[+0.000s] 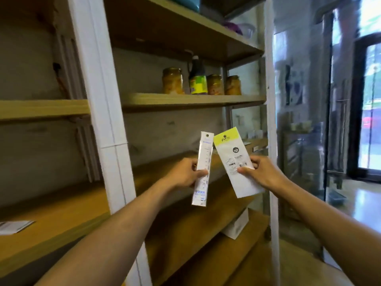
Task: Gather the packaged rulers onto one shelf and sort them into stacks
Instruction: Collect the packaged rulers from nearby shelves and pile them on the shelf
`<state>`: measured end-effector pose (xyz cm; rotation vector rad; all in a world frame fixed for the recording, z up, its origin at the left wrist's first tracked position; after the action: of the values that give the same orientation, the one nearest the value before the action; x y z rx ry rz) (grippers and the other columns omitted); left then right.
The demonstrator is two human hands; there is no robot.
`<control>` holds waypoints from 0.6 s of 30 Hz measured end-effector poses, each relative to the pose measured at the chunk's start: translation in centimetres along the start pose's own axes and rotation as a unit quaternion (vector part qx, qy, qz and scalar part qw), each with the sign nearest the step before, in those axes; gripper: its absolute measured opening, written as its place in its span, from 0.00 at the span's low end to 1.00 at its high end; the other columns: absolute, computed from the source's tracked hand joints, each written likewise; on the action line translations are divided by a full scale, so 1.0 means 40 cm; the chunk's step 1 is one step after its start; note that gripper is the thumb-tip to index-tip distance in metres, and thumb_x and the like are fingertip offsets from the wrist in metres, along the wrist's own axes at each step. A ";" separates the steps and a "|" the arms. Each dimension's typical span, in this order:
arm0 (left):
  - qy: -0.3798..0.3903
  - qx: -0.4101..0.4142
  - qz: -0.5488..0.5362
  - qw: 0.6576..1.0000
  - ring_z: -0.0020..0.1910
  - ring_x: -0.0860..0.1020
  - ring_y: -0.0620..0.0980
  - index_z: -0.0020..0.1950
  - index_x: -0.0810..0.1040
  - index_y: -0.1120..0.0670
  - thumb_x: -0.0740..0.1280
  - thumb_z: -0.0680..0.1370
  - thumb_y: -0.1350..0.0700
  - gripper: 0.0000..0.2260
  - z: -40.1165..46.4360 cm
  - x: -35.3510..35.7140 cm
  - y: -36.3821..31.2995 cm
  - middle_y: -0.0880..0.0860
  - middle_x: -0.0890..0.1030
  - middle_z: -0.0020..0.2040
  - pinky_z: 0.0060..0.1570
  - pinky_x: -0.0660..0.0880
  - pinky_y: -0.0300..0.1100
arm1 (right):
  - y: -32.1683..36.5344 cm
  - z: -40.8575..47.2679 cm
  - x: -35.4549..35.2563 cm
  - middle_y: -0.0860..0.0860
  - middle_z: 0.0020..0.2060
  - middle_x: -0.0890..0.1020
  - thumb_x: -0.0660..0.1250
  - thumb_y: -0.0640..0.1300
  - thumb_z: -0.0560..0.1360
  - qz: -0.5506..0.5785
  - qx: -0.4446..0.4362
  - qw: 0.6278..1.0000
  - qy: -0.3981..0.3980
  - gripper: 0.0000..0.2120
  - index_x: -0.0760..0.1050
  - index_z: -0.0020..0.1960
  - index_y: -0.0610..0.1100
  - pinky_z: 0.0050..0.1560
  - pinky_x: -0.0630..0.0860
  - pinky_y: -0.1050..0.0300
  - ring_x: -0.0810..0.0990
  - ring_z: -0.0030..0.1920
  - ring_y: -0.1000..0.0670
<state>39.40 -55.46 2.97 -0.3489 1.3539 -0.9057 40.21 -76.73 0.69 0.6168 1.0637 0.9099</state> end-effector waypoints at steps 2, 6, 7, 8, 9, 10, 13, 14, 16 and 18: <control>-0.014 -0.021 -0.006 1.000 0.50 0.80 0.52 0.67 0.73 0.59 0.66 0.80 0.57 0.16 0.078 0.027 -0.008 0.57 0.79 0.63 0.43 0.81 0.43 | -0.062 0.046 -0.057 0.47 0.60 0.81 0.71 0.46 0.74 -0.021 0.004 1.000 0.005 0.21 0.74 0.65 0.44 0.51 0.82 0.48 0.84 0.50 0.49; -0.055 -0.054 -0.030 0.997 0.48 0.82 0.54 0.64 0.75 0.60 0.67 0.79 0.58 0.14 0.208 0.081 0.000 0.60 0.81 0.60 0.37 0.81 0.41 | -0.151 0.139 -0.134 0.47 0.61 0.80 0.70 0.47 0.74 -0.037 -0.007 0.999 0.017 0.20 0.74 0.64 0.44 0.51 0.81 0.49 0.83 0.52 0.48; -0.064 -0.060 -0.041 0.995 0.47 0.82 0.53 0.64 0.75 0.60 0.67 0.79 0.58 0.14 0.236 0.091 0.005 0.60 0.80 0.60 0.37 0.81 0.40 | -0.172 0.162 -0.143 0.47 0.61 0.80 0.70 0.46 0.75 -0.033 -0.007 0.999 0.020 0.19 0.74 0.65 0.44 0.50 0.81 0.51 0.83 0.52 0.49; -0.070 -0.065 -0.051 0.994 0.47 0.82 0.53 0.65 0.74 0.60 0.67 0.79 0.58 0.15 0.262 0.098 0.010 0.59 0.80 0.61 0.38 0.81 0.41 | -0.191 0.183 -0.147 0.47 0.61 0.80 0.70 0.46 0.75 -0.027 -0.008 0.999 0.024 0.19 0.74 0.65 0.43 0.47 0.81 0.55 0.83 0.51 0.49; -0.076 -0.069 -0.057 0.993 0.48 0.82 0.53 0.65 0.74 0.60 0.67 0.79 0.58 0.15 0.289 0.102 0.017 0.58 0.80 0.61 0.40 0.81 0.42 | -0.212 0.206 -0.147 0.47 0.61 0.80 0.70 0.45 0.75 -0.023 -0.006 0.999 0.029 0.19 0.74 0.64 0.43 0.44 0.80 0.59 0.82 0.50 0.51; -0.083 -0.072 -0.060 0.992 0.49 0.82 0.53 0.65 0.75 0.59 0.67 0.79 0.58 0.15 0.317 0.104 0.023 0.58 0.80 0.61 0.44 0.82 0.44 | -0.235 0.231 -0.145 0.47 0.61 0.80 0.69 0.45 0.75 -0.020 -0.004 0.999 0.034 0.19 0.74 0.64 0.43 0.41 0.78 0.62 0.82 0.48 0.52; -0.089 -0.079 -0.048 0.992 0.51 0.82 0.52 0.64 0.76 0.57 0.68 0.78 0.56 0.15 0.406 0.106 0.050 0.55 0.81 0.60 0.52 0.80 0.49 | -0.301 0.314 -0.140 0.46 0.62 0.80 0.70 0.45 0.75 -0.007 0.009 0.999 0.042 0.20 0.73 0.65 0.43 0.39 0.77 0.63 0.80 0.44 0.54; -0.087 -0.077 -0.041 0.992 0.51 0.82 0.51 0.64 0.76 0.56 0.68 0.78 0.56 0.15 0.437 0.107 0.057 0.55 0.81 0.59 0.52 0.80 0.49 | -0.318 0.342 -0.139 0.45 0.62 0.79 0.70 0.45 0.75 -0.003 0.012 0.999 0.043 0.20 0.73 0.65 0.43 0.39 0.78 0.63 0.80 0.44 0.53; -0.084 -0.078 -0.027 0.993 0.51 0.81 0.51 0.63 0.76 0.55 0.69 0.78 0.55 0.14 0.498 0.105 0.072 0.54 0.81 0.58 0.51 0.80 0.48 | -0.348 0.398 -0.137 0.46 0.63 0.79 0.69 0.45 0.75 -0.008 0.015 0.999 0.043 0.21 0.72 0.66 0.43 0.39 0.77 0.63 0.80 0.46 0.52; -0.096 -0.091 -0.023 0.991 0.51 0.81 0.52 0.58 0.76 0.54 0.70 0.77 0.55 0.11 0.555 0.087 0.101 0.54 0.81 0.55 0.53 0.80 0.51 | -0.364 0.464 -0.124 0.46 0.63 0.78 0.70 0.45 0.75 -0.017 0.009 0.999 0.043 0.22 0.72 0.67 0.43 0.36 0.76 0.65 0.80 0.45 0.53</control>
<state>61.42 -61.58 2.86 -0.5951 1.2559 -0.7674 61.14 -88.49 -1.59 0.5759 1.1573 0.9046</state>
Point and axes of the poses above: each hand's wrist, its own z-axis towards the middle knuckle, its own x-axis out of the palm, y = z × x, the point moved 8 cm from there along z, towards the middle knuckle
